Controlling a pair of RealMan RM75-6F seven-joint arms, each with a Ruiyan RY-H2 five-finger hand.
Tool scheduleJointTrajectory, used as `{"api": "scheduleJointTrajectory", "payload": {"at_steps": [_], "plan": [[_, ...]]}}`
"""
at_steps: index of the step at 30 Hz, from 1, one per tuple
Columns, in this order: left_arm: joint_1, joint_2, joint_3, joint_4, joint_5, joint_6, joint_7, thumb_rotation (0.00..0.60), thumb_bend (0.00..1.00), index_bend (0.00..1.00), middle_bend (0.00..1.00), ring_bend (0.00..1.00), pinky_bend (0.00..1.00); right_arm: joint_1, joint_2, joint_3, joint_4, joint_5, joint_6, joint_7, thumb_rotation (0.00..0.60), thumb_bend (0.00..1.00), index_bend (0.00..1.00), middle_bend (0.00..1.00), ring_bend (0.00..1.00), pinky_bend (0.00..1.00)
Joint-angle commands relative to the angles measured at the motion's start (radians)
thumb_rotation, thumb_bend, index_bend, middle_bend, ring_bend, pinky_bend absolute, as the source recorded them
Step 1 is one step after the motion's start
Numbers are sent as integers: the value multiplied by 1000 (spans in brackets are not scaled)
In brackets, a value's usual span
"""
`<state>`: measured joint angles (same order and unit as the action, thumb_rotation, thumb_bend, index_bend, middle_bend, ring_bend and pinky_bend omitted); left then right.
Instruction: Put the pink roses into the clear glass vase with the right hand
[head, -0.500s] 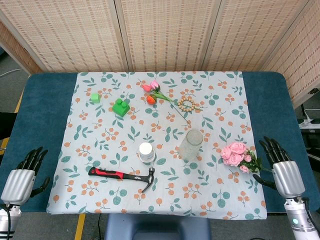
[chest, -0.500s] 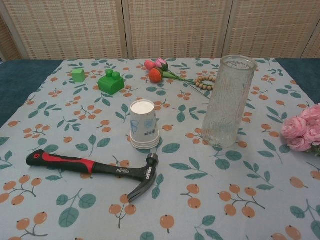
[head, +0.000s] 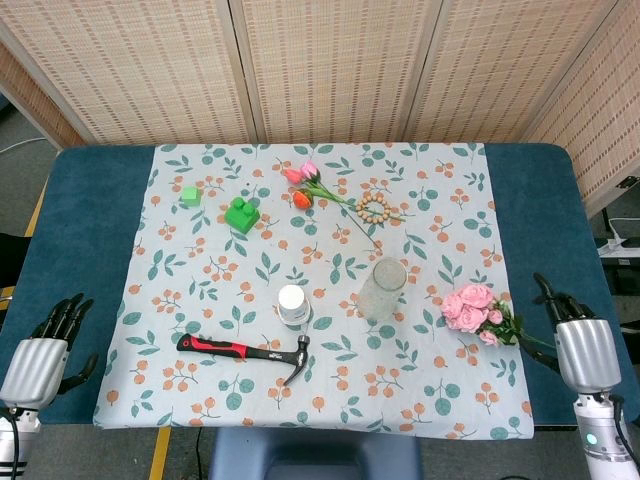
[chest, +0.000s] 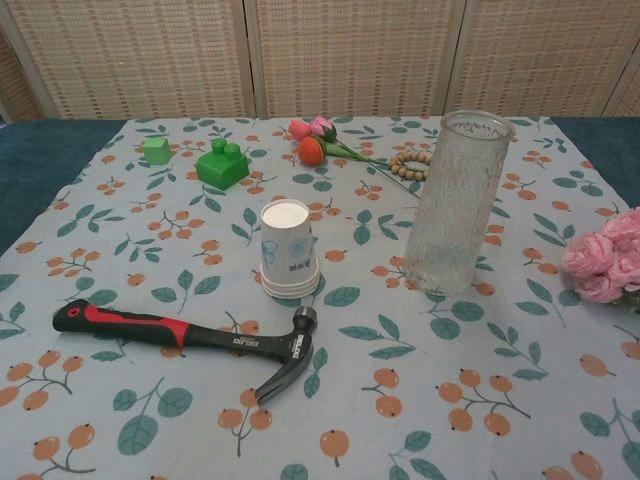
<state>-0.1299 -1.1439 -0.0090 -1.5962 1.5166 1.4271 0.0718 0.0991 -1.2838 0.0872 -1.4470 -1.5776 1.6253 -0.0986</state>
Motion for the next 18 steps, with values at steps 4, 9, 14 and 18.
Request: {"api": "scheduleJointTrajectory", "payload": {"at_steps": [4, 9, 14, 18], "plan": [[8, 6, -4, -8, -2, 16, -4, 600, 371, 0, 16, 47, 286, 42, 8, 18, -26, 150, -202, -87, 600, 0, 139, 945, 922, 1000], [9, 9, -7, -7, -11, 15, -8, 600, 371, 3, 16, 46, 286, 125, 28, 62, -62, 397, -465, -194, 600, 0, 125, 961, 941, 1000], [10, 9, -8, -7, -9, 18, -10, 600, 371, 7, 16, 47, 286, 196, 23, 83, -65, 551, -631, -226, 600, 0, 112, 962, 943, 1000], [10, 9, -5, -8, -4, 17, -8, 600, 371, 7, 16, 47, 286, 242, 5, 90, -51, 600, -701, -219, 600, 0, 111, 963, 943, 1000]]}}
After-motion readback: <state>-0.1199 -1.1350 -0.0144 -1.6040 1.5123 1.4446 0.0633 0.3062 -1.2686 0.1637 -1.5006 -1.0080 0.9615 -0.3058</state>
